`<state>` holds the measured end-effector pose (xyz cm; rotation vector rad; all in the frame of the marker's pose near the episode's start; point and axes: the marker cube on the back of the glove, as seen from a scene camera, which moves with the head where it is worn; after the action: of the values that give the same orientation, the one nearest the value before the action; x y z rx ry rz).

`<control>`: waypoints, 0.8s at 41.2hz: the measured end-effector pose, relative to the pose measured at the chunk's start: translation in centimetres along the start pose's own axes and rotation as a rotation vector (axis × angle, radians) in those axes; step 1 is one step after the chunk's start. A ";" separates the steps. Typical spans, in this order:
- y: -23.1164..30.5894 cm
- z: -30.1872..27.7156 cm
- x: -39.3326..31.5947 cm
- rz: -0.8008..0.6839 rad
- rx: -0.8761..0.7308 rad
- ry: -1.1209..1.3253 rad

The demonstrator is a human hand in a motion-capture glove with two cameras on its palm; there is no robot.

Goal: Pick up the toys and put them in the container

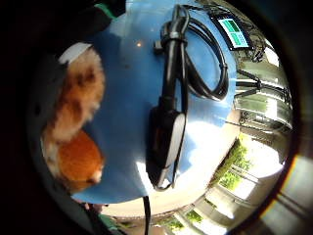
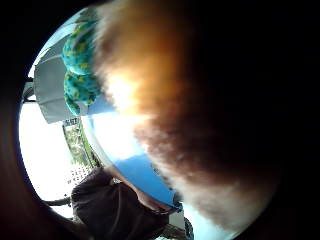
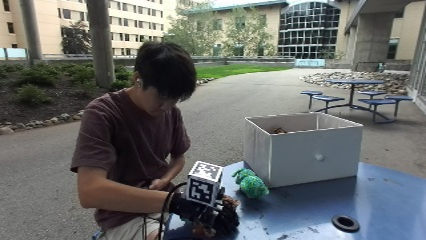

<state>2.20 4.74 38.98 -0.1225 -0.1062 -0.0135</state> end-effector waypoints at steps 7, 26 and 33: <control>0.2 0.3 0.0 -0.045 0.158 -0.011; -3.6 -4.3 -1.1 -0.195 -0.002 -0.144; -4.0 -12.9 -3.8 -0.237 0.027 -0.149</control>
<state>-0.27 -0.75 26.35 -0.0829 -0.2691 -0.2396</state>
